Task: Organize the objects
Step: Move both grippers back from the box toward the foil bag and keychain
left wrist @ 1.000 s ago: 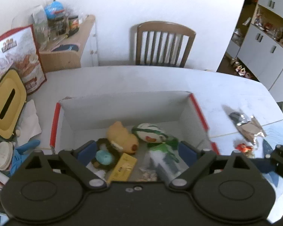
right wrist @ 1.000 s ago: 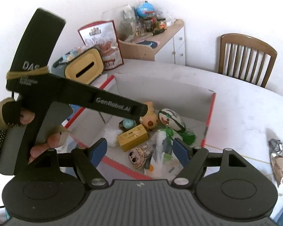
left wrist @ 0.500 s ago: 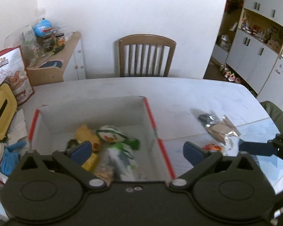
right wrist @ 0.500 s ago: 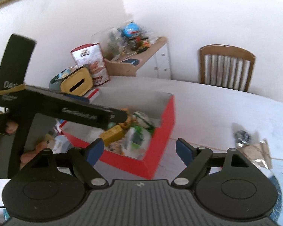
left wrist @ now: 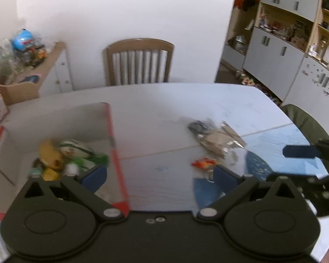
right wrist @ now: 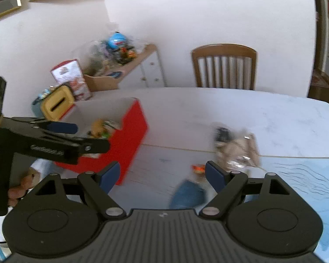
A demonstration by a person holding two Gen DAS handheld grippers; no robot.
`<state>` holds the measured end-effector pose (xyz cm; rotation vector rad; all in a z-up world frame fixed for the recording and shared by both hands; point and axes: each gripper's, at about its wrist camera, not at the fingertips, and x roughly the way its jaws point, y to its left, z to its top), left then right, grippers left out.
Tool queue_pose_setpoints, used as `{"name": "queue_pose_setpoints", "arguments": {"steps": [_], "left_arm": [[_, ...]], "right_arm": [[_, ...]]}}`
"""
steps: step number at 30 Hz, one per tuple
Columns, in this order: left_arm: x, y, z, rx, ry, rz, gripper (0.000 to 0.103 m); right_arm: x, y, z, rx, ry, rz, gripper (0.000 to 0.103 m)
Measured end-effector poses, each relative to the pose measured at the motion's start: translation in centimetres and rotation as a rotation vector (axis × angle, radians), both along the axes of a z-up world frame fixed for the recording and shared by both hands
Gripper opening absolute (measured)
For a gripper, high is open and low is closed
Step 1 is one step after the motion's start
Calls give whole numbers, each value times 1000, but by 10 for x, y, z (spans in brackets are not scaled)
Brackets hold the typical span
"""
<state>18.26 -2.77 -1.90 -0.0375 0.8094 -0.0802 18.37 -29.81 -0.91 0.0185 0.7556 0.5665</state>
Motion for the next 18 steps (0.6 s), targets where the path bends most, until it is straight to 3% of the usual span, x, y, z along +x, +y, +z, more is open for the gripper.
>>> {"name": "queue_pose_setpoints", "arguments": {"steps": [4,12,18], "left_arm": [[7,-24,-15,-5,14,-35,103],[37,-58,-48,18,68,1,103],[60,-72,-68,42,80,-3,103]], "right_arm": [[11,-22,-12,-47,14,-34,85],[30,-54,-42,-146,8,-93,85],[57,-73,-60,-129,41,-141,85]]}}
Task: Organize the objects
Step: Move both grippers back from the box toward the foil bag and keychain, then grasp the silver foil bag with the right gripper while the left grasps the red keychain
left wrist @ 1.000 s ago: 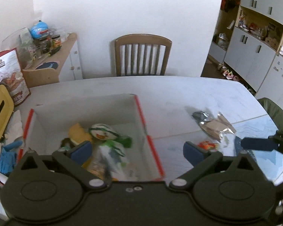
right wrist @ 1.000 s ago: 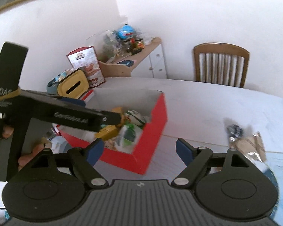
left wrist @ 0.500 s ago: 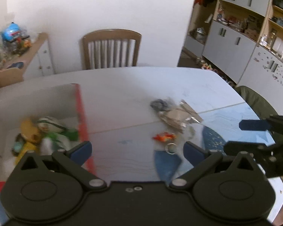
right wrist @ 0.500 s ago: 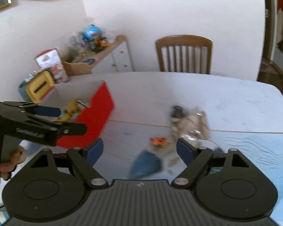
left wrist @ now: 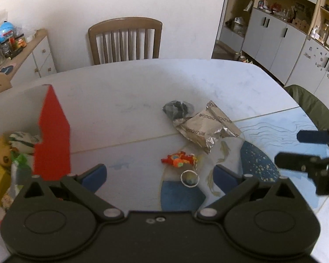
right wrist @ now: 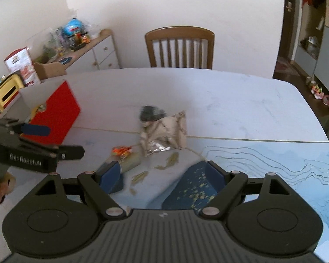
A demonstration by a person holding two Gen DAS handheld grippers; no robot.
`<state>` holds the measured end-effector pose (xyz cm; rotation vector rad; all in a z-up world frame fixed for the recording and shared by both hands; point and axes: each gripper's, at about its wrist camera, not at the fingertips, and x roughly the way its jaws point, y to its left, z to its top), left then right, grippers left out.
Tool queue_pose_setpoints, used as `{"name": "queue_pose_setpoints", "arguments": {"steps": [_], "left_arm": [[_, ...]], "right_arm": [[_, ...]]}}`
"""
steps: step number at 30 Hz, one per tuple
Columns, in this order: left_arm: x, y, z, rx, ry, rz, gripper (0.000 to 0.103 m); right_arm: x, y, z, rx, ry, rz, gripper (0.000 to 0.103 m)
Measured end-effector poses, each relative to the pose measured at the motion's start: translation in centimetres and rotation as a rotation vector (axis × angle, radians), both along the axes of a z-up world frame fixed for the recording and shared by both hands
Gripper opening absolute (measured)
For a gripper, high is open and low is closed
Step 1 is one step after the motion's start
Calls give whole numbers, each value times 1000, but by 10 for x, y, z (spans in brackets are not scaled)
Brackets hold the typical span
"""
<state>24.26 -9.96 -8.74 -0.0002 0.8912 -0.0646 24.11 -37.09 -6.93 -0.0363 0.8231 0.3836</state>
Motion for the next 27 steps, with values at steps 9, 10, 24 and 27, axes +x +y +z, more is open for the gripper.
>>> {"name": "queue_pose_setpoints", "arguments": {"steps": [9,10,24,27], "left_arm": [[30,-18,-27,40,26,-10,102],[33,-19,-29,42,31,-10,102],[62,-11,-60,-50,111,-1,90],[65,-9,-62,-74,119,0,85]], "right_arm": [[49,-8,-24,22,44,-5,85],[54,-7,-27,22,49,-3,85],[111,19,-67,36,126,30,85],[118,23,-73,42,136,33,85]]}}
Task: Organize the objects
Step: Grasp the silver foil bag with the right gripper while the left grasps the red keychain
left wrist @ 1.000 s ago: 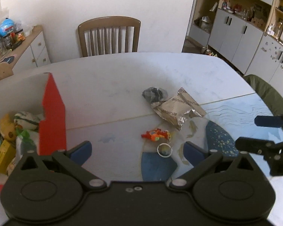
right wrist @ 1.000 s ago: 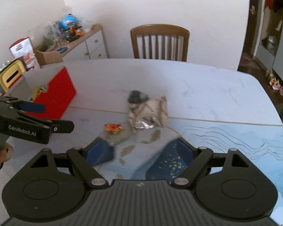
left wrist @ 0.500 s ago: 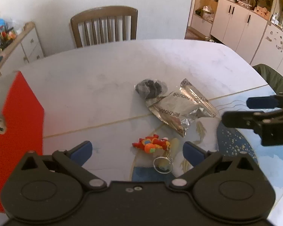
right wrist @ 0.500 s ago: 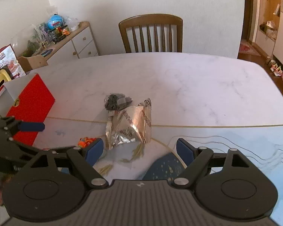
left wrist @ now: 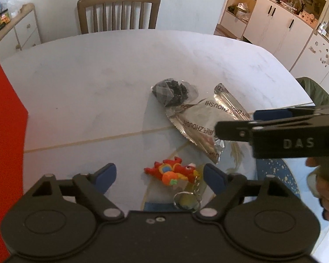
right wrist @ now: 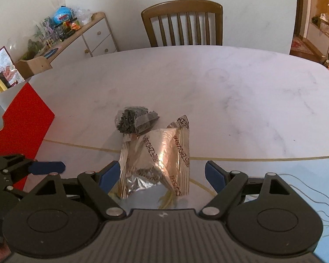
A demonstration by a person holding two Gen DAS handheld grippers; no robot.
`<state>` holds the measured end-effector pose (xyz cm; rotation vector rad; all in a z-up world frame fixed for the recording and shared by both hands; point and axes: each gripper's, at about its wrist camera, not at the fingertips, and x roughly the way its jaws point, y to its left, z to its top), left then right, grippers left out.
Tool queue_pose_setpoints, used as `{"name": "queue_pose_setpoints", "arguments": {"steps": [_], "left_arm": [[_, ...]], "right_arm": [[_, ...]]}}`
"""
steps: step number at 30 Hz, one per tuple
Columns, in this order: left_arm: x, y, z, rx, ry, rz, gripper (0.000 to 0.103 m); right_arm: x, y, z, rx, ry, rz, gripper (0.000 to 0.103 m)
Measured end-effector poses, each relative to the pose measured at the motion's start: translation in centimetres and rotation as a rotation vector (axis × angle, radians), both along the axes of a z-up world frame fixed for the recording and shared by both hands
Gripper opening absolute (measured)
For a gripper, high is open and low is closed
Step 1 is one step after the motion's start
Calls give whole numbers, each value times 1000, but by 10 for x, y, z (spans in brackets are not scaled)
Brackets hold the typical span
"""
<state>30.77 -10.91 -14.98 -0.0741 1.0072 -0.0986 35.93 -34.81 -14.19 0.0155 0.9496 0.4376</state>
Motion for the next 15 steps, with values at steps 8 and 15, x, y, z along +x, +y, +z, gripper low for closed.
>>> {"name": "queue_pose_setpoints", "arguments": {"steps": [8,15], "left_arm": [[-2,0,-2,-41,-17,-6,73],[0,7,-4,-140,-9,6,57]], "right_arm": [[13,7,-16,20,33,-3,85],[15,11,-19,30,38,5,75]]}}
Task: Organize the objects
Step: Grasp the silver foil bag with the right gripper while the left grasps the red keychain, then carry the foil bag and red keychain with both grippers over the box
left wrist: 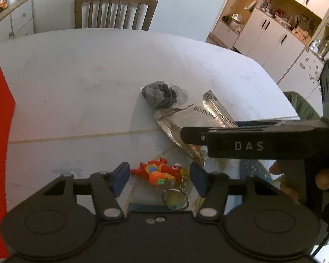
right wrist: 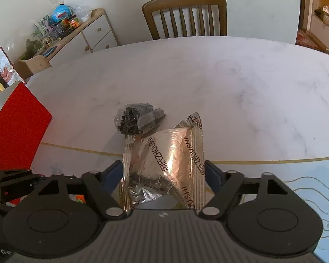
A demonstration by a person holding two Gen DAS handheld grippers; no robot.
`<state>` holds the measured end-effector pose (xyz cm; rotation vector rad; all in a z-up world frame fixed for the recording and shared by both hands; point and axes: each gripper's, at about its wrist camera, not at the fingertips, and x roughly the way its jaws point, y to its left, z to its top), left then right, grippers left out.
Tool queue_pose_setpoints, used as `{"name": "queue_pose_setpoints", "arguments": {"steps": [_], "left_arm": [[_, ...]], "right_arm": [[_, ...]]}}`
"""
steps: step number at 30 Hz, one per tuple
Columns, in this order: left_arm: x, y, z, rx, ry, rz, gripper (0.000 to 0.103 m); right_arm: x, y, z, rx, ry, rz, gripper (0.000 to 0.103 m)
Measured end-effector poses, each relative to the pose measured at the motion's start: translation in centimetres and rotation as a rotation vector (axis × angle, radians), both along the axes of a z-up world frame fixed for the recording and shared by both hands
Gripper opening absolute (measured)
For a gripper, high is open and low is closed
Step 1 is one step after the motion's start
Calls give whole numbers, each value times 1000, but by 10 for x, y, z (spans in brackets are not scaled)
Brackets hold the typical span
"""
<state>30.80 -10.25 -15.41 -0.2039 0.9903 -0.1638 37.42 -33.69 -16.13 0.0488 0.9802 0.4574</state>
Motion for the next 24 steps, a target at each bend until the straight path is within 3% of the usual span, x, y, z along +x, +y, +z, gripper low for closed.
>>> {"name": "queue_pose_setpoints", "arguments": {"steps": [3,8,12,24], "left_arm": [[2,1,-1,-16,5,10,55],[3,2,-1,-24,8,18,51],[3,2,2,-31,-2,8,41],[-5,5,11,-34,-4,12,33]], "right_arm": [[-1,0,-1,6,2,-1,69],[-2,-3,1,24,6,-7,52],[-6,-2,6,13,-9,-6,48],[-35,-17,34,62,-35,-23,45]]}}
